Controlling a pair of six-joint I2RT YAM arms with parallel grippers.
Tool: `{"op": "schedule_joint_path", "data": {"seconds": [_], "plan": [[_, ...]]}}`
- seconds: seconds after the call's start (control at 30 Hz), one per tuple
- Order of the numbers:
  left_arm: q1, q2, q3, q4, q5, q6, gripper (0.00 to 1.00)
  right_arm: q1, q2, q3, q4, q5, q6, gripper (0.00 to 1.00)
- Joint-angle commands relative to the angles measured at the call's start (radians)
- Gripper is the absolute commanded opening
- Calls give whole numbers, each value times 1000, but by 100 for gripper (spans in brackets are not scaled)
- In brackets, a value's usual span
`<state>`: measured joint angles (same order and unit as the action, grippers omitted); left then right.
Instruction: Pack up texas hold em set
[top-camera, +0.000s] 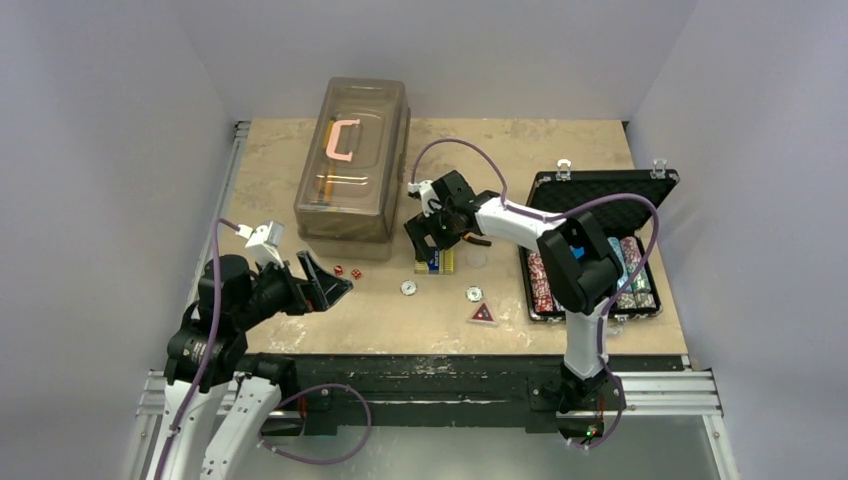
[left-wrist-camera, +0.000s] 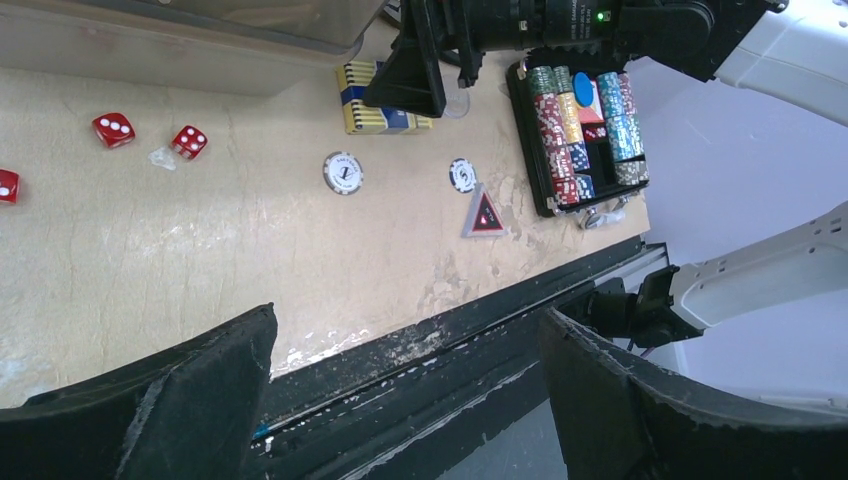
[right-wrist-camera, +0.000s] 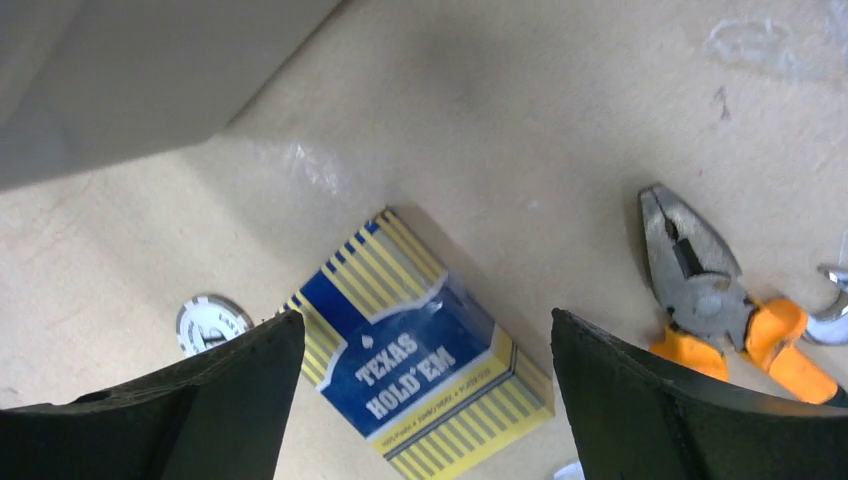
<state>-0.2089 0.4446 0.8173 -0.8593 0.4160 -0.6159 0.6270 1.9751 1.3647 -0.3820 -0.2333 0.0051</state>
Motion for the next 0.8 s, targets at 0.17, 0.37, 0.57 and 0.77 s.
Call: {"op": "schedule_joint_path", "data": {"seconds": [0.17,0.37,0.57,0.77], "plan": [[3,22,0,50,33,-6,99,100,-120,-90,-47,171,37,90],[3,54,4,78,48,-2,99,185,-178,-157,-47,161,105,89],[3,141,80,115,72,47,99,192,-247,-216,26,315,261,99],[3,286,208,157,-6,138,98,198,-304,-302,227,324,326,97]]}}
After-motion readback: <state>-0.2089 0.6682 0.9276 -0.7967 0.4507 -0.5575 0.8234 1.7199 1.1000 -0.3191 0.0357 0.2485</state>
